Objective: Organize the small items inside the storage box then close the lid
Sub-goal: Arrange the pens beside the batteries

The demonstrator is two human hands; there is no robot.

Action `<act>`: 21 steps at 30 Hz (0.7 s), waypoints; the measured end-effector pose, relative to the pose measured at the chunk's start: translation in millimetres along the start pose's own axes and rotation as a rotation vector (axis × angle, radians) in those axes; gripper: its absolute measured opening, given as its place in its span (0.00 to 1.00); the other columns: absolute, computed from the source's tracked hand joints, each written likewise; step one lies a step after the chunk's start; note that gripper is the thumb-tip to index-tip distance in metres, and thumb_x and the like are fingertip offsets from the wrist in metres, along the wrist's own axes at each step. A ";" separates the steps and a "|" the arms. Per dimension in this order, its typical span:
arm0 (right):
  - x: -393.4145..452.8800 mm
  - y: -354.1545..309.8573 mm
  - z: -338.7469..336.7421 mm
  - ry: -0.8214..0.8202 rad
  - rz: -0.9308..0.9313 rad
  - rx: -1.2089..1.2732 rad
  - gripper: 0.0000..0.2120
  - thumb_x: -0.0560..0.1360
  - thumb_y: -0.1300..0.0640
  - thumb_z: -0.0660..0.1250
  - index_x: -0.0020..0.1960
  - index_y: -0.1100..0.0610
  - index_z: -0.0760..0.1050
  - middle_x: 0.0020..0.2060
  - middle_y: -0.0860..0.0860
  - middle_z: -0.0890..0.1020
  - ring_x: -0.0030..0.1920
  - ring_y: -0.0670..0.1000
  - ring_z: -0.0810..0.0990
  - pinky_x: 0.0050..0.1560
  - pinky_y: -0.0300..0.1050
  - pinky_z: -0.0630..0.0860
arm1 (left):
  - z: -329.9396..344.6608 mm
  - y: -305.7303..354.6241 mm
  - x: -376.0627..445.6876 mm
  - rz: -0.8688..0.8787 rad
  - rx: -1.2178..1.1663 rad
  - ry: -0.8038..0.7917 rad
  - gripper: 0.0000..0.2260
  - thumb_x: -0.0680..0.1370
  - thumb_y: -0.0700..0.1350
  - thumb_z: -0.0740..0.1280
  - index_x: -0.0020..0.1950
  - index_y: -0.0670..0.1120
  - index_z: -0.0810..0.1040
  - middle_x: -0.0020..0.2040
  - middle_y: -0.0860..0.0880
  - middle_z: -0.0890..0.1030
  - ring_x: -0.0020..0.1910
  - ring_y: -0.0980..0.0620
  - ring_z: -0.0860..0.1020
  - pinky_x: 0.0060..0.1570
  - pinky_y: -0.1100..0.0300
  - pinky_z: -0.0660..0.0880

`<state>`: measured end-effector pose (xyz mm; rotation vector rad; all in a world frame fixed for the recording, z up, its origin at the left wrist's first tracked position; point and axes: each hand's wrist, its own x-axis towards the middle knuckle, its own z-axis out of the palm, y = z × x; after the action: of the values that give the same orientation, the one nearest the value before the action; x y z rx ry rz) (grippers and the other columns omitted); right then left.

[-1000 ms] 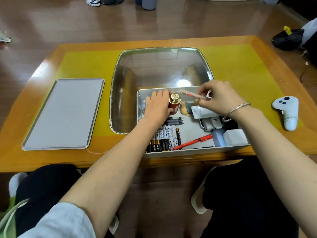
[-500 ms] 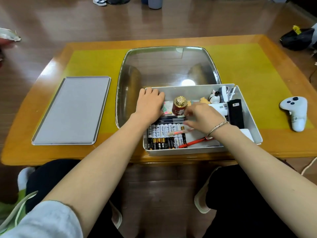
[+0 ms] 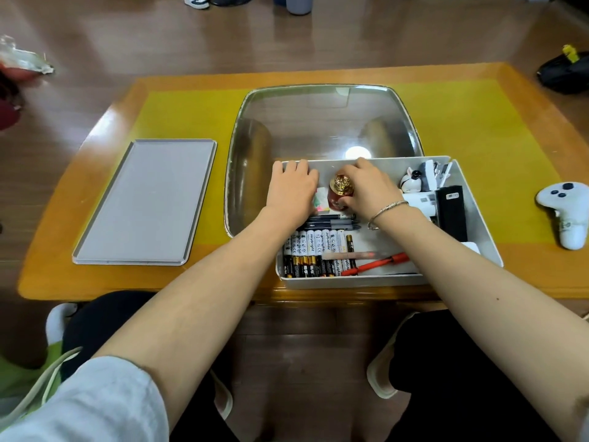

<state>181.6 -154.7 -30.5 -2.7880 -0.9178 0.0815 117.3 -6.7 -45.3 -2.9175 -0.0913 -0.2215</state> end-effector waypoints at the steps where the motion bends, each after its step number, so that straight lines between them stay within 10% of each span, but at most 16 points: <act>1: -0.5 0.6 0.1 -0.010 -0.006 0.006 0.26 0.68 0.54 0.74 0.63 0.55 0.70 0.57 0.56 0.72 0.55 0.62 0.76 0.54 0.54 0.75 | 0.3 0.2 0.0 0.000 0.007 0.004 0.18 0.74 0.53 0.68 0.58 0.45 0.71 0.58 0.45 0.73 0.57 0.44 0.71 0.55 0.50 0.63; 12: -36.6 10.3 -20.5 0.109 -0.145 0.123 0.25 0.70 0.55 0.73 0.64 0.57 0.71 0.56 0.56 0.74 0.54 0.56 0.76 0.54 0.50 0.74 | 0.6 0.9 -2.4 0.017 0.005 0.015 0.19 0.73 0.54 0.69 0.58 0.46 0.71 0.58 0.46 0.73 0.57 0.45 0.71 0.55 0.51 0.64; 21: -65.5 10.6 -14.5 -0.344 -0.145 -0.019 0.08 0.71 0.55 0.71 0.50 0.52 0.81 0.46 0.48 0.82 0.49 0.50 0.79 0.50 0.42 0.74 | -3.0 11.0 -34.0 -0.084 -0.279 0.110 0.16 0.75 0.53 0.67 0.60 0.47 0.73 0.57 0.47 0.74 0.56 0.46 0.69 0.52 0.55 0.66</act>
<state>136.7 -204.4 -19.4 -2.7622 -1.1986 0.5462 84.1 -19.6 -49.9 -3.1728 -0.1785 -0.4410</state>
